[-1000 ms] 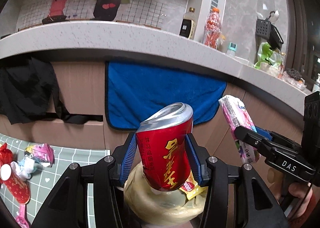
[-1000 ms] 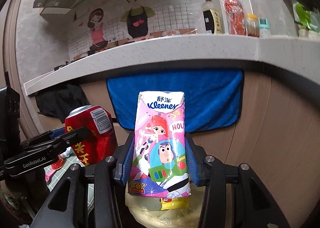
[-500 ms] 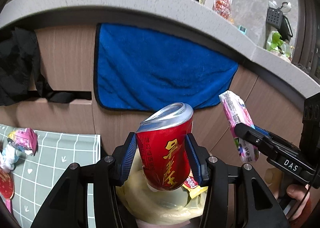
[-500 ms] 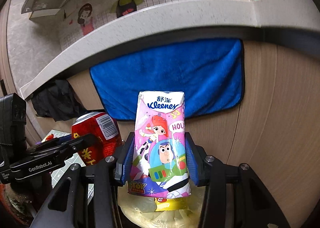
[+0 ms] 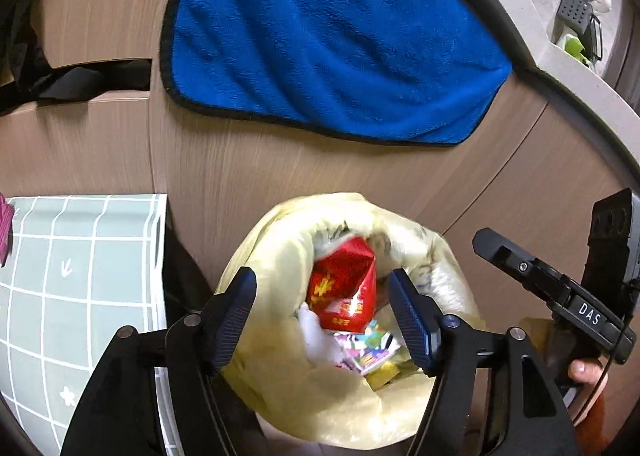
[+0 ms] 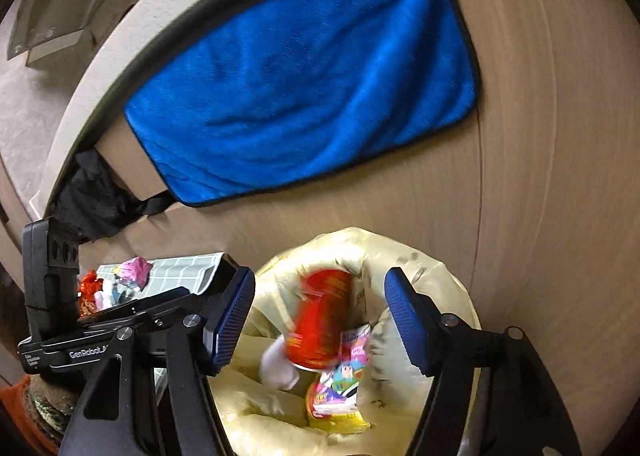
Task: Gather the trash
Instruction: 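Open both tools to drop the can and tissue pack into the bin, then move both tools back toward the remaining trash on the table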
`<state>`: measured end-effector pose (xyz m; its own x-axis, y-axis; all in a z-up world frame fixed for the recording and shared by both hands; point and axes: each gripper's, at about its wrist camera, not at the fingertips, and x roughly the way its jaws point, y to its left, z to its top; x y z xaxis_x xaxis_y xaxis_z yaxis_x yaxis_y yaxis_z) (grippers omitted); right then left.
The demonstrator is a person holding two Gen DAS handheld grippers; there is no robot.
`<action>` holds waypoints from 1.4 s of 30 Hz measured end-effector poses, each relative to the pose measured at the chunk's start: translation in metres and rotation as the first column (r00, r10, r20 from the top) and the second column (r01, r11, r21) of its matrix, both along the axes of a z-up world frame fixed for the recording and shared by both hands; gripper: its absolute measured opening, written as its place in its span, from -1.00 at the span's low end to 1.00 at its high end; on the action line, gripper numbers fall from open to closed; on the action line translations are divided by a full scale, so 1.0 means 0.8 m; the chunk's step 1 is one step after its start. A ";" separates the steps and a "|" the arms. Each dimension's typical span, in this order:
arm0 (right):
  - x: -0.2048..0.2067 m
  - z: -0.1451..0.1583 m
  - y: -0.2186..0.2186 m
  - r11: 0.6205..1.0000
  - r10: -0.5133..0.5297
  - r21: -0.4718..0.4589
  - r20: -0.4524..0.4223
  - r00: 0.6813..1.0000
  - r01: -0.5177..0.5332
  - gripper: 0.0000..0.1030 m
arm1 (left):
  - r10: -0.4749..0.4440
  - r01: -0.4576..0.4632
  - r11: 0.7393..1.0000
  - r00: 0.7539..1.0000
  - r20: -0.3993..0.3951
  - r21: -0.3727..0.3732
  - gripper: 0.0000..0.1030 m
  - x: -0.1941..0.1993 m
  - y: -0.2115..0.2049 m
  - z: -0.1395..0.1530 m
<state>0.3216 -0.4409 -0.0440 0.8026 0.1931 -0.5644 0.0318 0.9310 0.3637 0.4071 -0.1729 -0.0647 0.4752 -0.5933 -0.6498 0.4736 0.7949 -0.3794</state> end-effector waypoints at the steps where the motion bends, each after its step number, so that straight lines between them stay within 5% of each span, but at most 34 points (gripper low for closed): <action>1: -0.002 -0.003 -0.001 1.000 -0.005 0.009 -0.002 1.000 0.005 0.26 | 0.008 -0.008 1.000 1.000 0.004 -0.004 0.33 -0.001 0.004 0.001; 10: -0.024 0.003 0.021 0.999 0.004 -0.036 0.003 1.000 -0.004 0.26 | 0.113 -0.116 0.993 0.988 0.106 0.024 0.33 -0.041 0.071 0.037; 16: -0.049 0.029 0.066 0.995 0.043 -0.089 0.060 0.997 -0.037 0.26 | 0.229 -0.245 0.968 0.951 0.208 0.054 0.33 -0.078 0.158 0.068; 23: -0.056 0.062 0.148 0.984 0.130 -0.142 0.124 0.984 -0.112 0.26 | 0.396 -0.419 0.907 0.887 0.239 0.051 0.33 -0.111 0.293 0.077; 33: -0.038 0.068 0.284 0.953 0.274 -0.162 0.108 0.956 -0.255 0.26 | 0.572 -0.588 0.809 0.790 0.220 0.010 0.42 -0.149 0.457 0.062; 42: -0.031 0.042 0.383 0.912 0.373 -0.201 0.041 0.927 -0.358 0.26 | 0.554 -0.563 0.826 0.821 0.141 0.030 0.52 -0.155 0.482 0.021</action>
<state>0.2967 -0.1348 -0.0108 0.7382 0.3787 -0.5583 -0.3448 0.9231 0.1702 0.2833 0.2126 -0.0482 0.7888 -0.1591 -0.5937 -0.0208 0.9585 -0.2844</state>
